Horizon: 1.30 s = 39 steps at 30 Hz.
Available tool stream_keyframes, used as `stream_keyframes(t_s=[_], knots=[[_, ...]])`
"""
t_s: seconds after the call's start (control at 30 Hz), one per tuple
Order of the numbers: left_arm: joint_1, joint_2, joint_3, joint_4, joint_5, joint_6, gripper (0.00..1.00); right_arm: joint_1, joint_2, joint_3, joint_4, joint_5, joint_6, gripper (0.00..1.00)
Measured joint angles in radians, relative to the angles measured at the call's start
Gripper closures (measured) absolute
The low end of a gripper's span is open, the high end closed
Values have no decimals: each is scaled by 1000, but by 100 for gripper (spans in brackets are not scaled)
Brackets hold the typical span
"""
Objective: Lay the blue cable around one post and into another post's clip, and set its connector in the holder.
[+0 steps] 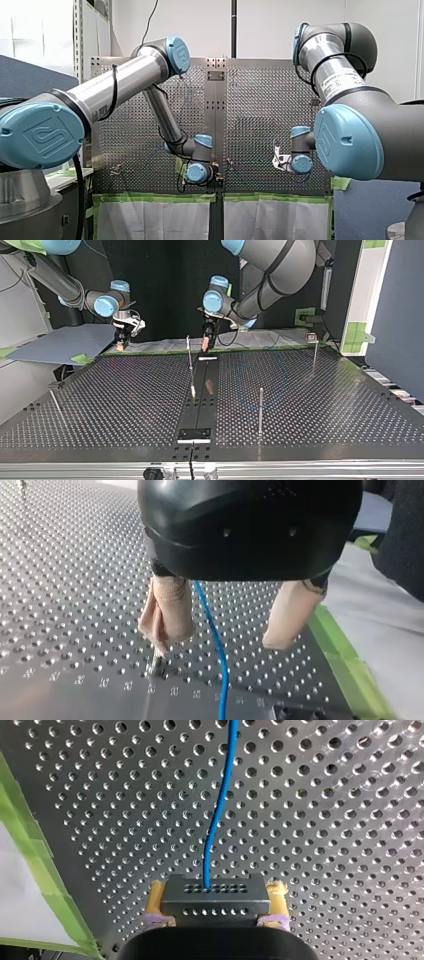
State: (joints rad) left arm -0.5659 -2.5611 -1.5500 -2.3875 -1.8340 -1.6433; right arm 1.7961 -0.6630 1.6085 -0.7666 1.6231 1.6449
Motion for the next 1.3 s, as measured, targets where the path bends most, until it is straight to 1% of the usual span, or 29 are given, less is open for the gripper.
stream_keyframes(t_s=[0.3, 0.47, 0.57, 0.73, 0.9, 1.03, 1.3], knots=[[-13, 12, -18, 2, -8, -1, 0, 0, 1, 0, 1, -6, 3, 39], [-15, 21, -42, 10, -8, -1, 0, -1, 1, 0, 1, -6, 5, 39], [-18, 35, -68, 30, -6, -2, 0, -1, 1, 0, 1, -6, 6, 39], [-23, 71, -118, 77, 0, -20, 0, -1, 2, 0, 1, -7, 6, 39], [-33, 92, -153, 100, 28, -23, 0, -1, 3, 0, 3, -10, 8, 39], [-47, 113, -161, 93, 48, -24, 0, -1, 4, 0, 6, -11, 9, 39], [-65, 147, -171, 67, 62, -24, 0, -1, 4, 0, 6, -11, 10, 39]])
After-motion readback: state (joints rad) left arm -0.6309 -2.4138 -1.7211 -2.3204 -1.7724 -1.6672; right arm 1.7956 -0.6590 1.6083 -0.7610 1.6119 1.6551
